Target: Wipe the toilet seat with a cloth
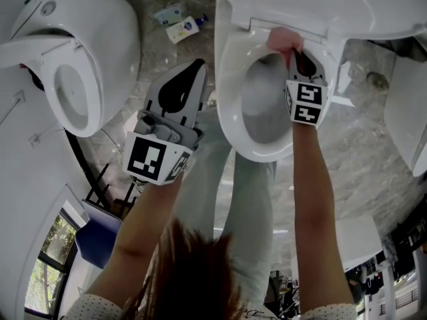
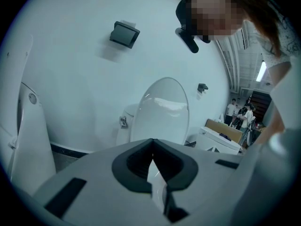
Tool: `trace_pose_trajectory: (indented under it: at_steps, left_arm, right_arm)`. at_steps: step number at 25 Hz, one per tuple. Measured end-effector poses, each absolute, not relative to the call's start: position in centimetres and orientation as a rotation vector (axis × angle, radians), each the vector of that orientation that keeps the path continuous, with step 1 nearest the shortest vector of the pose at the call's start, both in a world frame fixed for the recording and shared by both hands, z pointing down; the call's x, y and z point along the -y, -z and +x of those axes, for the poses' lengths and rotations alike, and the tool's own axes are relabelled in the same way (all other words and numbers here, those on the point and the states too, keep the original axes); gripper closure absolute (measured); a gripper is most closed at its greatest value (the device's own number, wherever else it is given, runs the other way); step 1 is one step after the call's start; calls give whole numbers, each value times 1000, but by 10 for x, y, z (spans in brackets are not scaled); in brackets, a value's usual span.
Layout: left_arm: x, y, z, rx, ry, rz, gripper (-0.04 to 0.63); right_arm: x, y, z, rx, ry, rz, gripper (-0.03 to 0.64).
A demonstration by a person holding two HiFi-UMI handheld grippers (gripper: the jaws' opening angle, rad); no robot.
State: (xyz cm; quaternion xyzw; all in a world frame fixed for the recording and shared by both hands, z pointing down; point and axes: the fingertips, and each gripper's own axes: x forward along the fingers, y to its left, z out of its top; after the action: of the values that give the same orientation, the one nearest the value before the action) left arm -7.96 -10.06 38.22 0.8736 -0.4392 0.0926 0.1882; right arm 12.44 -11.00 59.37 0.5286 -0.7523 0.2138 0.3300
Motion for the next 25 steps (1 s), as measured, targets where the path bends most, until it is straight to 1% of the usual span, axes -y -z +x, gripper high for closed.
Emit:
trace_pose_trajectory:
  at_steps: [16,25]
  left_arm:
    - [94,-373,-72,1236,-251,2469,591]
    - [90,-371,-66,1228,-253,2477,591]
  right_arm:
    - [101,-588,169,1886,-591,1468,581]
    - [95,-580,193,1869,-516,1406,581]
